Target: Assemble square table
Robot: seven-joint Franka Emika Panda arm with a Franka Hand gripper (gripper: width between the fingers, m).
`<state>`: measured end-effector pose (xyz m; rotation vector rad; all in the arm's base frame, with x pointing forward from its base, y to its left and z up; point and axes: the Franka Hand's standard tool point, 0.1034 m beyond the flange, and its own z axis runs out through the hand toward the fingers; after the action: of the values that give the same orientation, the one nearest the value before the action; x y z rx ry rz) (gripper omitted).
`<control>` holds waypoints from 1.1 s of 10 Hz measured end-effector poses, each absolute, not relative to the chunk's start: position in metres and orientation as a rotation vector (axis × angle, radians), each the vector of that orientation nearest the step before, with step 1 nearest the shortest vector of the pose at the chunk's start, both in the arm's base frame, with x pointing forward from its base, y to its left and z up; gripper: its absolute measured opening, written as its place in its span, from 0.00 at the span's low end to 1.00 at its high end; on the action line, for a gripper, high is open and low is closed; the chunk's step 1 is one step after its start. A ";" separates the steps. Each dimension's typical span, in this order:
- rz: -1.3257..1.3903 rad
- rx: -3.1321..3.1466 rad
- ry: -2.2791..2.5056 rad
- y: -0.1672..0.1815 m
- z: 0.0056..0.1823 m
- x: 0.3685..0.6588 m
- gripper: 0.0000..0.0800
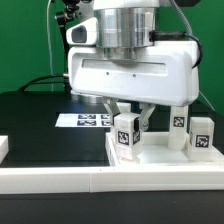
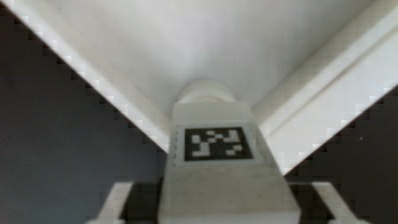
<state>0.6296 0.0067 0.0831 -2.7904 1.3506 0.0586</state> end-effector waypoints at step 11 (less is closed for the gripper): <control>0.072 -2.354 2.026 0.012 0.081 0.629 0.47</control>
Offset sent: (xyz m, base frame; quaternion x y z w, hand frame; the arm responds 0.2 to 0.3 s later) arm 0.0000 0.0035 -0.0012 0.0027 0.0029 0.2291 0.9734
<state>0.6295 0.0124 0.0813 -2.3540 2.0256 0.0723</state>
